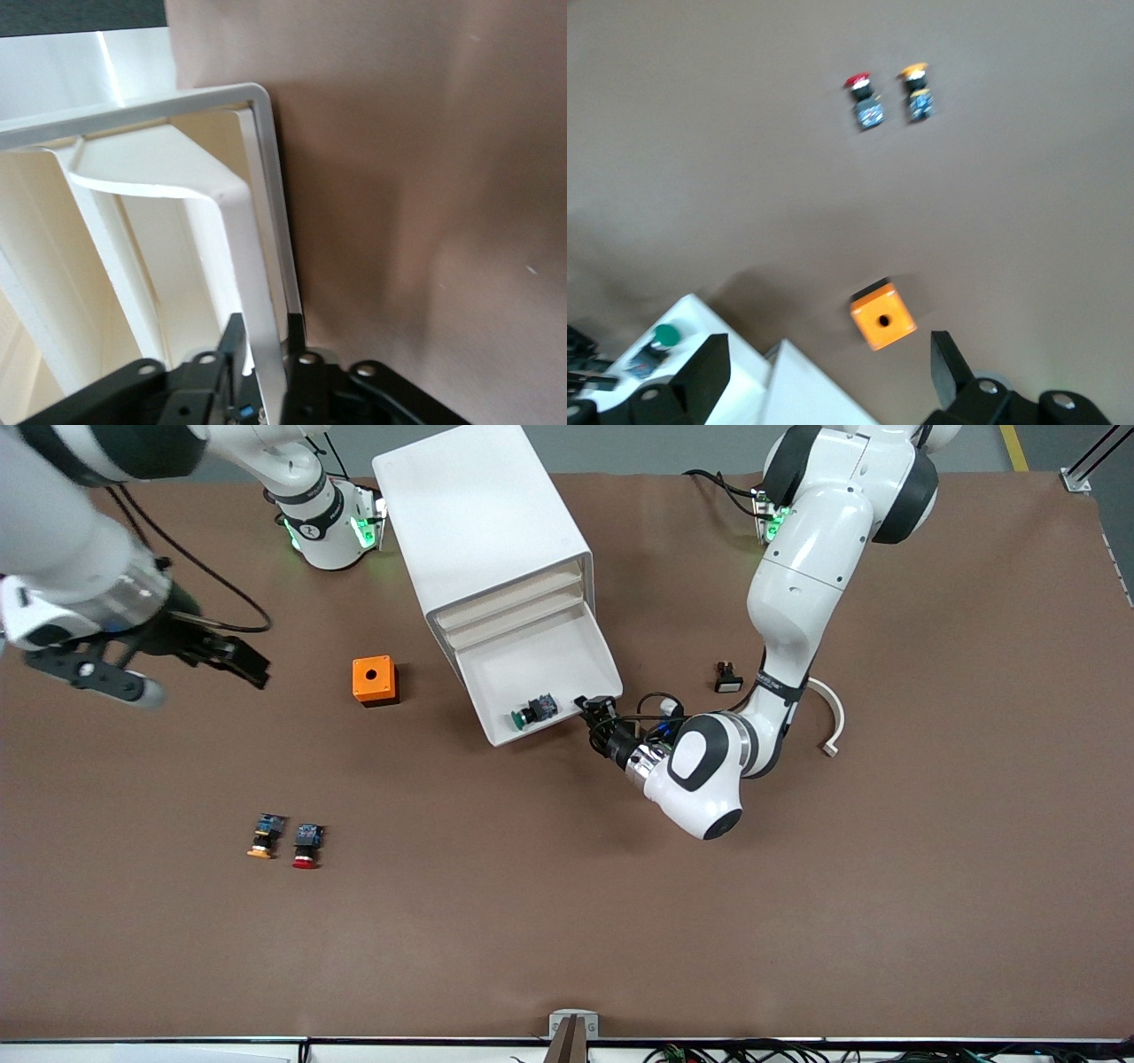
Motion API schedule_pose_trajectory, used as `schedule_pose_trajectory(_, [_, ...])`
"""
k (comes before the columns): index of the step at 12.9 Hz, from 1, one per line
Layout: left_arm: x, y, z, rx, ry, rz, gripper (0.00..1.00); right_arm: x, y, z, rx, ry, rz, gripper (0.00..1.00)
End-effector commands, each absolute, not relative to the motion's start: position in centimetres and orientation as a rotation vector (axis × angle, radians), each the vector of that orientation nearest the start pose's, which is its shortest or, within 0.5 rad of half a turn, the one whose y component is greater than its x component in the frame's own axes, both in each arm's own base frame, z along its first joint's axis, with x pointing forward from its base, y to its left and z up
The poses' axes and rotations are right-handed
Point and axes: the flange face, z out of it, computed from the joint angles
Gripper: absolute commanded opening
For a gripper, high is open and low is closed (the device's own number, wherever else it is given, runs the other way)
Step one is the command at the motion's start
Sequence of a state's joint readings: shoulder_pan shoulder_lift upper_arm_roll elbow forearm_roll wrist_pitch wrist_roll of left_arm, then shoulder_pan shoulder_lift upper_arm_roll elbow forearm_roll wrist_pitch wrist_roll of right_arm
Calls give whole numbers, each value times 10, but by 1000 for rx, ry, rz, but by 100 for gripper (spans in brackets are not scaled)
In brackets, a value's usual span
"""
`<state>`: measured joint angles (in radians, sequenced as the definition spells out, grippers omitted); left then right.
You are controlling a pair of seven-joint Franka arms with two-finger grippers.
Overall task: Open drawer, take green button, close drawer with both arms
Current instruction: 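Withdraw the left gripper while the right gripper reaches into the drawer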
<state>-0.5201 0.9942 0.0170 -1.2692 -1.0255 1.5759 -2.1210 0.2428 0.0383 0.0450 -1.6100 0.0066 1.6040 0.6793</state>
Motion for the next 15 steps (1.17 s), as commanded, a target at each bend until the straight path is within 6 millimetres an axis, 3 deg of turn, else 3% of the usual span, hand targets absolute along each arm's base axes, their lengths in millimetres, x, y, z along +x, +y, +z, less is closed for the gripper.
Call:
schedule_pose_trajectory(1, [584, -392, 178, 1551, 2478, -1764, 99, 541, 216, 566, -3066, 682, 96, 100])
schedule_pose_trajectory(2, [593, -379, 181, 1552, 2486, -1722, 99, 538, 235, 556, -3076, 641, 115, 100])
schedule_pose_trajectory(4, [605, -357, 205, 1722, 2484, -1528, 99, 545, 255, 516, -3129, 590, 209, 100])
schedule_pose_trajectory(6, [616, -329, 218, 1891, 2513, -1297, 99, 554, 260, 484, -3159, 582, 269, 100])
schedule_pose_trajectory(8, [637, -291, 234, 1935, 2495, -1171, 99, 556, 265, 464, -3169, 553, 330, 100])
schedule_pose_trajectory(10, [660, -239, 264, 1960, 2420, -1071, 99, 555, 280, 439, -3190, 512, 385, 100])
schedule_pose_trajectory(12, [654, -222, 292, 2150, 2362, -994, 99, 551, 300, 431, -3174, 500, 364, 100])
schedule_pose_trajectory(14, [651, -219, 342, 2340, 2199, -849, 100, 548, 314, 422, -3104, 682, 410, 100])
schedule_pose_trajectory(15, [650, -217, 353, 2403, 2154, -796, 100, 543, 331, 417, -3028, 824, 431, 100])
